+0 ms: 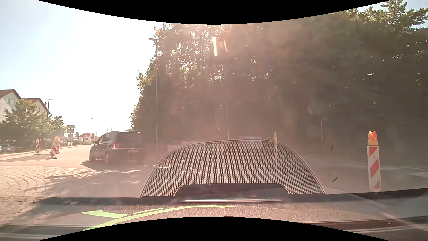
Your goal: Follow the waypoints while adhering to traffic rules and regulations
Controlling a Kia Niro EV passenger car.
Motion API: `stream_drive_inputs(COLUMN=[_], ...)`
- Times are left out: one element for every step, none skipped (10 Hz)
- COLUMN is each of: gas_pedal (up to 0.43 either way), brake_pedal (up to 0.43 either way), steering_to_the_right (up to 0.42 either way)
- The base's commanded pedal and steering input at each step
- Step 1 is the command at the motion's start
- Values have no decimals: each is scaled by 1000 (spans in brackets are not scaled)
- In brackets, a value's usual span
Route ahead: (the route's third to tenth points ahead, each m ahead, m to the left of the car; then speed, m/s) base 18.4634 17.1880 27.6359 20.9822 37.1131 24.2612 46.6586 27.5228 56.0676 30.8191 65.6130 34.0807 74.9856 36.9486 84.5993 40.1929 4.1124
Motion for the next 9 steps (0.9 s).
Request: stream_drive_inputs(gas_pedal=[118, 118, 118, 118, 118, 130, 130, 130, 130], brake_pedal=[0, 0, 0, 0, 0, 0, 0, 0, 0], steering_to_the_right=[-112, -146, -180, -203, -230, -250, -265, -284, -301])
